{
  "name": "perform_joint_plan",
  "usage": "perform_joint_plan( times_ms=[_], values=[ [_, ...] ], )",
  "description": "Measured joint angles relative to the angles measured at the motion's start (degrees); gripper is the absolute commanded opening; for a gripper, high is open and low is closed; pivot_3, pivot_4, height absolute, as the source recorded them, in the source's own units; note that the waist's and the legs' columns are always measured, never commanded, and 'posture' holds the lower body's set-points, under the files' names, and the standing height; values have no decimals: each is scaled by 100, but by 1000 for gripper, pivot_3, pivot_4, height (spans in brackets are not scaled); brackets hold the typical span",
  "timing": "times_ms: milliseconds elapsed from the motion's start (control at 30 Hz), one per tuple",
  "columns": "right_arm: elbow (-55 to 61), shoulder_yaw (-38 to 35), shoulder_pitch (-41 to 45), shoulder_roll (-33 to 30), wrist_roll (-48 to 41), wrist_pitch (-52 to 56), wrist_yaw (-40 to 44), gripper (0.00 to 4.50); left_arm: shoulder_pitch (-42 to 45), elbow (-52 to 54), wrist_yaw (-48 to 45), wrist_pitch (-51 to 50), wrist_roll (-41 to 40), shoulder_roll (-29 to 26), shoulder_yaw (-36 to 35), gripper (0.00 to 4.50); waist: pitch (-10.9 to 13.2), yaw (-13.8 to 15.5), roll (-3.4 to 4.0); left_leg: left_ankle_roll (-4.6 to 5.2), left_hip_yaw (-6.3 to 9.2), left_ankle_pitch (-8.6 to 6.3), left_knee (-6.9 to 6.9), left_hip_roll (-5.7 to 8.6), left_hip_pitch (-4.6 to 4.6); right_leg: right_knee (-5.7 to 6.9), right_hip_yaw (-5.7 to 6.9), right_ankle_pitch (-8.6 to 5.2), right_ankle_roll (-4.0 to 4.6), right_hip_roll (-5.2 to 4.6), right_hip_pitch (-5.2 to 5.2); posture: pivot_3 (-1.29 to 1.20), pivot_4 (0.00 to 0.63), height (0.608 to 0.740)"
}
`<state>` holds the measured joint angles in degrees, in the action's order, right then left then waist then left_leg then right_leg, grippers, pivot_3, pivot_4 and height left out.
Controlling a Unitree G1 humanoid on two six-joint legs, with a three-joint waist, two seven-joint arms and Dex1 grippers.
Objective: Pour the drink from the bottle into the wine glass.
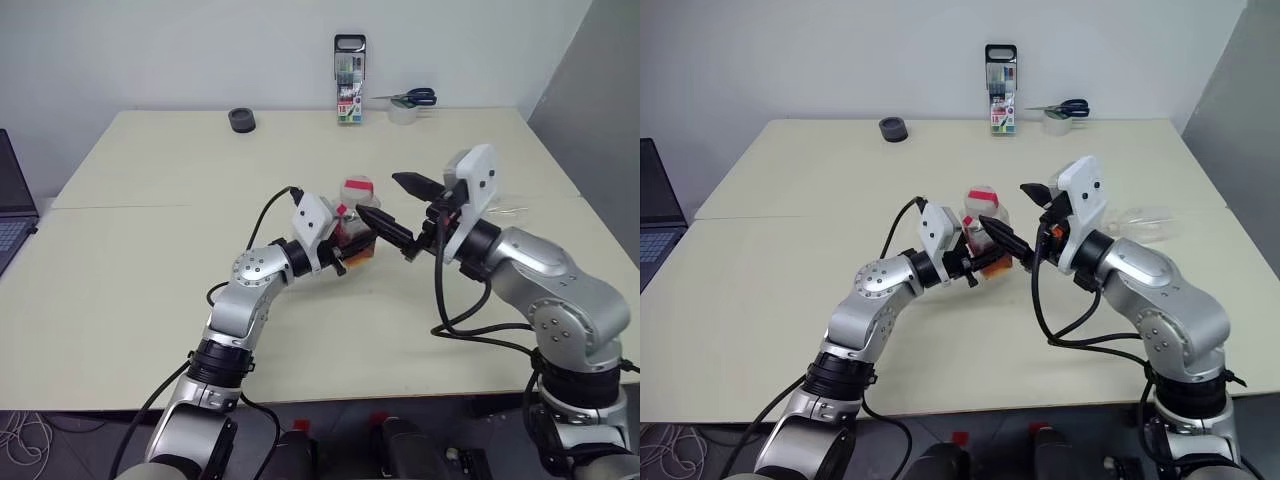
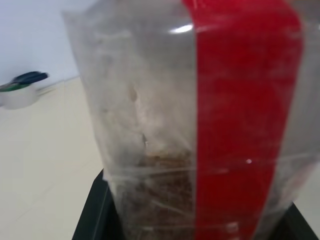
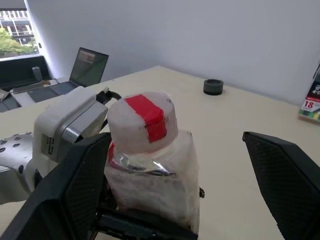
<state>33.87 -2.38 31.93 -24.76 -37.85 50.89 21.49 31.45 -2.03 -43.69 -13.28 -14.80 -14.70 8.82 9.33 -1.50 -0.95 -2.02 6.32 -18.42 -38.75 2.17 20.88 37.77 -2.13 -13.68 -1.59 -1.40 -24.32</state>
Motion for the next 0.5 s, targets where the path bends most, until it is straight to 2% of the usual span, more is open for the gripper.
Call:
perform_joint_plan(
  times_ms=[167,267,367,500],
  values=[
    [25,-62,78,-64,-130,77,-44,4500,55,-166,172,-6,42,73,-41,1662,0,1,0,1,0,0,-1,0,0,1,-1,0,0,1,0,0,150,740],
    [30,-72,74,-65,-129,77,-132,4500,311,-846,1258,170,477,212,-313,1662,0,9,-1,3,3,-1,-3,-1,0,2,0,0,0,1,1,0,150,740],
    [81,-143,50,-108,-170,92,-183,4500,527,-1567,2603,266,879,207,-946,1662,0,-24,-1,2,-4,-1,1,-3,-2,9,-3,0,0,2,-8,0,150,740],
    [129,-215,34,-175,-239,119,-163,4500,483,-1979,3450,378,1095,182,-1386,1662,0,7,-1,0,-2,0,1,3,5,1,0,0,0,-5,-9,0,150,740]
  ],
)
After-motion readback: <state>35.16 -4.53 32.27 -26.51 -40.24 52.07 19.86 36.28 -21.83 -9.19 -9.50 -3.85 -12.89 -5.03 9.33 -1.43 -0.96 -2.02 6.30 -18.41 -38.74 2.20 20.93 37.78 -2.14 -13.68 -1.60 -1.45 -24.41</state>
